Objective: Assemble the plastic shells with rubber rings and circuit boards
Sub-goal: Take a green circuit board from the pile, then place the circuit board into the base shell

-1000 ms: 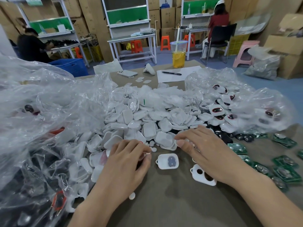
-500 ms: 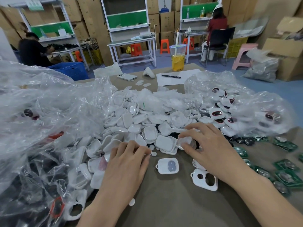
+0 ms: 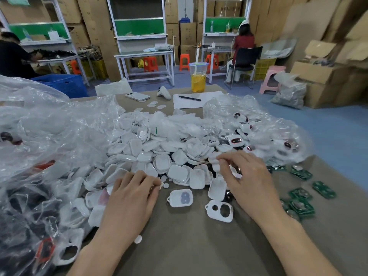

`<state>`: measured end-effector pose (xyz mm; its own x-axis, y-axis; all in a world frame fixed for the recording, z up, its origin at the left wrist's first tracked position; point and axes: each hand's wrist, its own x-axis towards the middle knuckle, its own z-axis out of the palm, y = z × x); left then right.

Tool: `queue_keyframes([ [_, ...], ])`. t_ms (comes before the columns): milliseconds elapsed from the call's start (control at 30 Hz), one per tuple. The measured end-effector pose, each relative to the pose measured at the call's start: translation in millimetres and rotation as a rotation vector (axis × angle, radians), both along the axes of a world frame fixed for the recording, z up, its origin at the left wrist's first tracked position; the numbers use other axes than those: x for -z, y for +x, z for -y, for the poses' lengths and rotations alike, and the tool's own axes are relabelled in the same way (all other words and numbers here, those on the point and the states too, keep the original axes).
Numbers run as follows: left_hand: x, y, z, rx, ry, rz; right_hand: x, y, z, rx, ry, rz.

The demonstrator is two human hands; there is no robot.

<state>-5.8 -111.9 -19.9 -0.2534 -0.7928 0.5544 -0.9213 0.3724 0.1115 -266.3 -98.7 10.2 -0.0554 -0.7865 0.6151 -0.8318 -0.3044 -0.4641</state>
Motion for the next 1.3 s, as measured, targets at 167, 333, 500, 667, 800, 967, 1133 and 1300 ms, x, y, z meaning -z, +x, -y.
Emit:
queue_keyframes([
  [167, -0.1, -0.3, -2.9, 0.004, 0.010, -0.039, 15.4, -16.5, -51.2, 0.310, 0.035, -0.149],
  [333, -1.0, -1.1, -6.7, -0.022, 0.042, -0.076, 28.1, -28.1, -70.6, 0.475, 0.381, -0.197],
  [500, -2.5, -3.2, -9.0, -0.040, 0.073, -0.095, 26.2, -32.5, -64.1, 0.428, 0.434, -0.233],
  [667, -2.8, -3.8, -11.1, -0.037, 0.047, -0.097, 24.5, -39.8, -56.1, 0.449, 0.429, -0.235],
  [800, -2.5, -3.7, -9.7, -0.050, -0.018, -0.077, 18.2, -42.2, -50.9, 0.494, 0.414, -0.255],
  [967, -14.7, -6.8, -6.4, -0.022, -0.136, -0.031, -8.5, -36.2, -34.1, 0.369, 0.147, 0.000],
  [1133, -44.1, -26.0, -0.8, 0.152, 0.059, -0.477, -45.1, 16.2, 4.7, -0.282, 0.214, 0.441],
  [1300, -46.4, -40.4, 1.0, 0.349, 0.389, -1.029, -38.3, 47.9, 39.3, -0.543, 0.394, 0.539],
])
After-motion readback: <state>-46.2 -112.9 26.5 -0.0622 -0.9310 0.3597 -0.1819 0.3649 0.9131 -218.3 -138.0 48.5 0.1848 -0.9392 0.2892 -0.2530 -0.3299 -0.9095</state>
